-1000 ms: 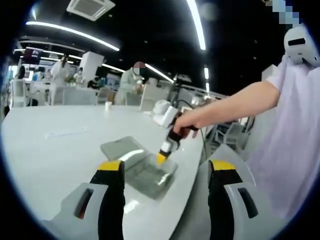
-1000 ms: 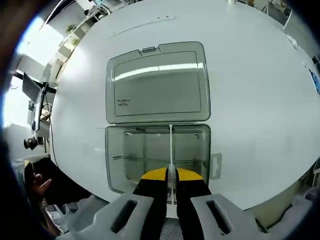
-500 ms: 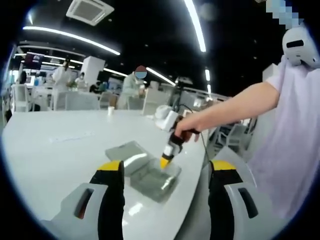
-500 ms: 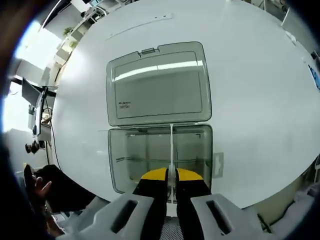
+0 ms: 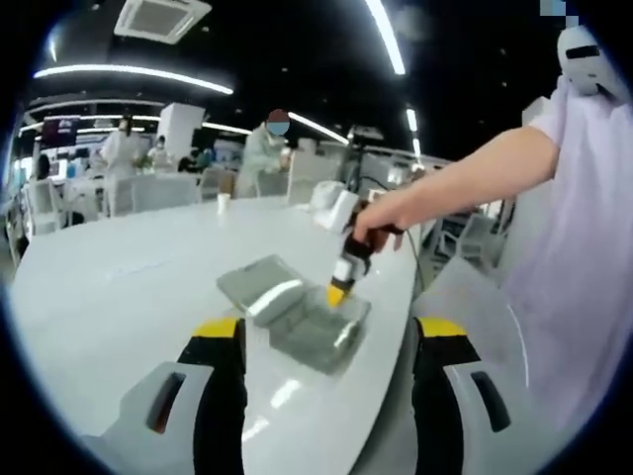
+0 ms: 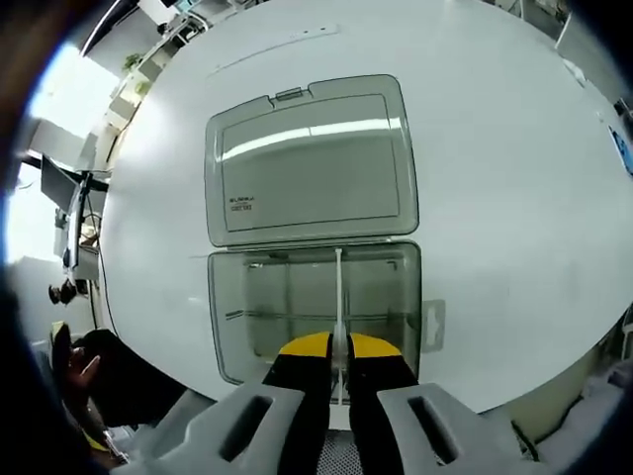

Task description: Insert the divider into the dual guide fixture by aligning both edges with the guide slots and pushing it downward to the bottom, including one-sided entry, uneven engagement, binding, and posture correction.

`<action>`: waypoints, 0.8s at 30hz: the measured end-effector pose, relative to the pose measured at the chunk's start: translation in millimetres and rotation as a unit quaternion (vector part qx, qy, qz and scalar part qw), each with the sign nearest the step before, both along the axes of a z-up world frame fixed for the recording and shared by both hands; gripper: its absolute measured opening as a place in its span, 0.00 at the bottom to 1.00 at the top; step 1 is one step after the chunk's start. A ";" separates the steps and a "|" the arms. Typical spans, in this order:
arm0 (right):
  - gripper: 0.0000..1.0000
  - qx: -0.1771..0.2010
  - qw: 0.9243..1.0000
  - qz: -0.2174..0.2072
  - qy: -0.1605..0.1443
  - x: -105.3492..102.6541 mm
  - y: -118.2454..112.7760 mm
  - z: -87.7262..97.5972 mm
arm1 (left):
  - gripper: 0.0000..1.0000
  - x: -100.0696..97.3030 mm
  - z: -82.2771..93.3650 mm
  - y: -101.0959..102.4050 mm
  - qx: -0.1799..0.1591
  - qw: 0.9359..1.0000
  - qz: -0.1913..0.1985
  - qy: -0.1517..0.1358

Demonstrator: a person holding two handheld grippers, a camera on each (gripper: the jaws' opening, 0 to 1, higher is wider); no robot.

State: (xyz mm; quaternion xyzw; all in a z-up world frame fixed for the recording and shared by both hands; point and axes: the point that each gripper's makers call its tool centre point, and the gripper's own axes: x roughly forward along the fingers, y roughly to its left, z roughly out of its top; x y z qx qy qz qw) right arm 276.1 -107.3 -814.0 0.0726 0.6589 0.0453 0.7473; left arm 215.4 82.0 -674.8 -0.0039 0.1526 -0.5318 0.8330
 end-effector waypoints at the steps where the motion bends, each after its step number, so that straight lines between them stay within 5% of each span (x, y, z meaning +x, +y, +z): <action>1: 0.00 0.000 1.000 0.001 0.000 -0.5 0.2 0.2 | 0.67 0.0 -3.3 0.7 0.009 1.000 0.000 -0.001; 6: 0.00 -0.004 1.000 0.011 0.004 -0.4 0.3 -0.3 | 0.69 -0.2 -5.2 -0.4 0.052 0.998 -0.013 -0.016; 11: 0.00 -0.001 1.000 0.017 0.008 -1.3 1.2 -0.2 | 0.70 3.5 7.6 -2.2 0.050 0.998 -0.017 -0.031; 24: 0.00 -0.013 0.999 0.049 0.021 -0.9 4.5 8.8 | 0.70 2.7 7.5 3.2 0.044 0.999 -0.013 -0.022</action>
